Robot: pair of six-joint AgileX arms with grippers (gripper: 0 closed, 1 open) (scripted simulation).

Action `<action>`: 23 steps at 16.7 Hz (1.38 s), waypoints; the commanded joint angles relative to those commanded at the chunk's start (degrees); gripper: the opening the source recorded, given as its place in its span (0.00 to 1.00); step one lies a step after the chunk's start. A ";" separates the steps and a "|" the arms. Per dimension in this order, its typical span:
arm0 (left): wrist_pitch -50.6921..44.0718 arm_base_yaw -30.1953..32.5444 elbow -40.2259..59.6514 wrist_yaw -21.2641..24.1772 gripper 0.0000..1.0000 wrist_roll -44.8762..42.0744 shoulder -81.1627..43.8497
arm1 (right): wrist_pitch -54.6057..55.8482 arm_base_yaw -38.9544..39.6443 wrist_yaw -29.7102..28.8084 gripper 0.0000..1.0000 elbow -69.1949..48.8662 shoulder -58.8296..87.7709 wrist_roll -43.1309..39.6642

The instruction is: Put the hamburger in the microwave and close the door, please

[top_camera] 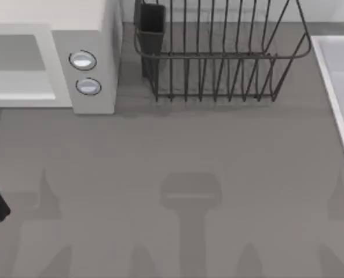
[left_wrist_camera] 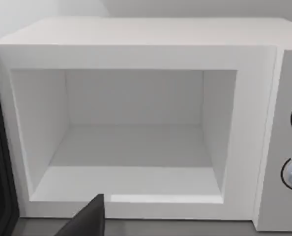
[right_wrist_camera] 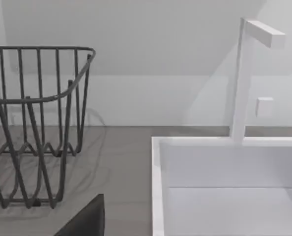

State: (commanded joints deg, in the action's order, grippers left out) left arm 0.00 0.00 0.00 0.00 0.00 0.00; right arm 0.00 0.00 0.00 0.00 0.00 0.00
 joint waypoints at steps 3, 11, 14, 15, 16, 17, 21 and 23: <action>-0.56 -0.14 0.54 0.00 1.00 -0.22 -0.68 | 0.00 0.00 0.00 1.00 0.00 0.00 0.00; -17.61 -4.52 17.15 0.00 1.00 -6.91 -26.27 | 0.00 0.00 0.00 1.00 0.00 0.00 0.00; -27.14 -6.98 26.41 -0.03 1.00 -10.65 -42.10 | 0.00 0.00 0.00 1.00 0.00 0.00 0.00; -30.37 -7.82 29.55 -0.04 1.00 -11.91 -47.53 | 0.00 0.00 0.00 1.00 0.00 0.00 0.00; -33.55 -8.64 32.64 -0.05 1.00 -13.16 -52.92 | 0.00 0.00 0.00 1.00 0.00 0.00 0.00; -36.63 -9.43 35.64 -0.05 1.00 -14.37 -58.18 | 0.00 0.00 0.00 1.00 0.00 0.00 0.00; -47.21 -12.15 45.94 -0.06 1.00 -18.52 -76.45 | 0.00 0.00 0.00 1.00 0.00 0.00 0.00; -51.01 -13.13 49.64 -0.07 1.00 -20.01 -82.86 | 0.00 0.00 0.00 1.00 0.00 0.00 0.00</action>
State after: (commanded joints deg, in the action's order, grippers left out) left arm -51.01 -13.13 49.64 -0.07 -20.01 -82.86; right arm 0.00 0.00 0.00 0.00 0.00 0.00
